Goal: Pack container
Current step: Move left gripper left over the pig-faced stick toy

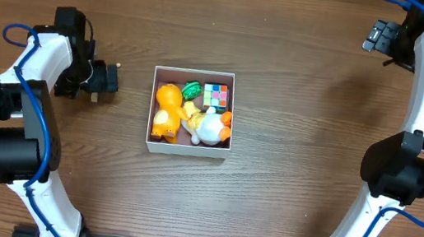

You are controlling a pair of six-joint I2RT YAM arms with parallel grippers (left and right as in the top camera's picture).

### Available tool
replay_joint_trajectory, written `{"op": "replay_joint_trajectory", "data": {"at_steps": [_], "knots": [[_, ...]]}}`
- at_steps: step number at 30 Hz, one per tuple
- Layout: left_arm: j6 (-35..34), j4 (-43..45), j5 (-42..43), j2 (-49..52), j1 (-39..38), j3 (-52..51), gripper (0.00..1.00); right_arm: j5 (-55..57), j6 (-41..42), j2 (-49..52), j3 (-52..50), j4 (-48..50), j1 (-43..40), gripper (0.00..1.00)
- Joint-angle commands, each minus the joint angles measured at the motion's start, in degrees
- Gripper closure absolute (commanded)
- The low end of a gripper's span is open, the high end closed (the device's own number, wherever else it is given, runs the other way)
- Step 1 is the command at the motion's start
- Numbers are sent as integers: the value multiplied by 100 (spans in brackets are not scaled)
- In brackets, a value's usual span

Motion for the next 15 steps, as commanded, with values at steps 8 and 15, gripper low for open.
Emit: {"op": "replay_joint_trajectory", "data": {"at_steps": [8,15], "knots": [[-1038,-201,-308,15,-109,-20,0,81,46,-142,-26,35,-7,0],[-914,-39,-452,15,-153,-22,0,81,46,-142,-26,35,-7,0]]}}
